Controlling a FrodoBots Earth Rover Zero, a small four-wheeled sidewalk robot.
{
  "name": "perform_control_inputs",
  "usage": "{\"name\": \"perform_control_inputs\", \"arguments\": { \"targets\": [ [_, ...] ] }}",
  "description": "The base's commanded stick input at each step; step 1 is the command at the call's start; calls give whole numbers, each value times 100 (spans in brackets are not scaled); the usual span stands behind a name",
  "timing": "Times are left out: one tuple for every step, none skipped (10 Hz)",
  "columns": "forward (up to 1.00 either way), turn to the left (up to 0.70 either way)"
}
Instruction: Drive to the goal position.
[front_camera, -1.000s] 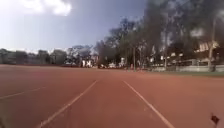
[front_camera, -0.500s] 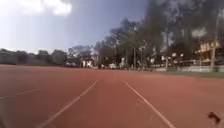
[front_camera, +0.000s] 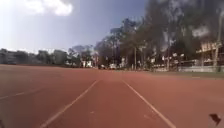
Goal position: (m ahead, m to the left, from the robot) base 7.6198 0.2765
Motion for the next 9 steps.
{"name": "perform_control_inputs", "arguments": {
  "targets": [
    [70,0],
    [70,0],
    [70,0],
    [70,0],
    [70,0],
    [70,0],
    [70,0],
    [70,0],
    [70,0]
  ]
}}
